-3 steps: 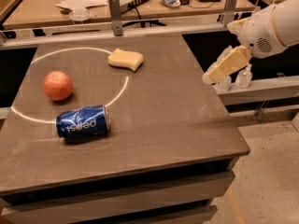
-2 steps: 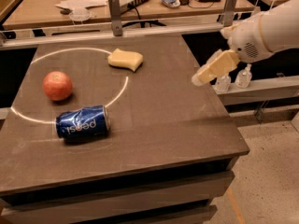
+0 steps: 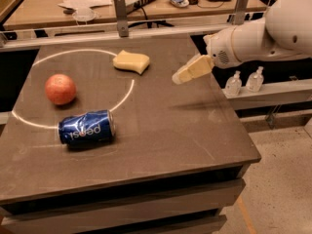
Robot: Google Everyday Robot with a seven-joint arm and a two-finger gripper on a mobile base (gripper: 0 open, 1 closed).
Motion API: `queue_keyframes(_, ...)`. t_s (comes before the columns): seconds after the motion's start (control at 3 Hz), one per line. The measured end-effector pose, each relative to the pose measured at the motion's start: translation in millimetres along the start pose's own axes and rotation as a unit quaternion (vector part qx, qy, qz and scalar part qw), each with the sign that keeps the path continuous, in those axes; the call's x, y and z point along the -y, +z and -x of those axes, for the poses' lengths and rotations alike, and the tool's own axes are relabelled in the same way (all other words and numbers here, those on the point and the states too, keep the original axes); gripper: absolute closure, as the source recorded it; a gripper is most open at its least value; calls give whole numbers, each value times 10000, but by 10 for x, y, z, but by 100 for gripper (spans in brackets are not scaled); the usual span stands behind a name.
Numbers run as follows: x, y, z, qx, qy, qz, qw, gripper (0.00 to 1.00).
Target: Move sponge near apple
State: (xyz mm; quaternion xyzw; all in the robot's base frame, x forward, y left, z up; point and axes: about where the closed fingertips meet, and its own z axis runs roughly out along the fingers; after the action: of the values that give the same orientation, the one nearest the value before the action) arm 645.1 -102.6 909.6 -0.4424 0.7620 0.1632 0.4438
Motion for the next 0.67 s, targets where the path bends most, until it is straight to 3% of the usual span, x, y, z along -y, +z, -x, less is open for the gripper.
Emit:
queue_keyframes(0.33,18,674,109,369,-89,397,9985,0)
queue_keyframes(0.67,-6,1069,186,523,-196,678,9961,0)
